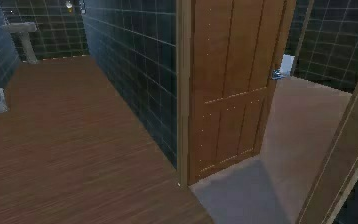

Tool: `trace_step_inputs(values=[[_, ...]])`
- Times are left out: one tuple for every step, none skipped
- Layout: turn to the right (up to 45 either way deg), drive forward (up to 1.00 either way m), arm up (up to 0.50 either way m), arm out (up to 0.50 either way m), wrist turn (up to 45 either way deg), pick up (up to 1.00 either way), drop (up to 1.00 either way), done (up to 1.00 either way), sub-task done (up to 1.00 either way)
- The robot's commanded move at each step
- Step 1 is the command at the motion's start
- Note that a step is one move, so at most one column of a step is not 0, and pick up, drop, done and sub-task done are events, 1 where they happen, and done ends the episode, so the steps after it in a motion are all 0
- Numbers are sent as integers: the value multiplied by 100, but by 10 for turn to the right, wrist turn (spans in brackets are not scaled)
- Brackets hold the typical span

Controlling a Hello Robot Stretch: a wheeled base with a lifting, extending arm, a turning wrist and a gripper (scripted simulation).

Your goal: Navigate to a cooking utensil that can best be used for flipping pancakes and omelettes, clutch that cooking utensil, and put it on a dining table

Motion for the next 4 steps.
trace_step_inputs(values=[[60, 0, 0, 0, 0, 0, 0, 0, 0], [0, 75, 0, 0, 0, 0, 0, 0, 0], [450, 0, 0, 0, 0, 0, 0, 0, 0], [30, 0, 0, 0, 0, 0, 0, 0, 0]])
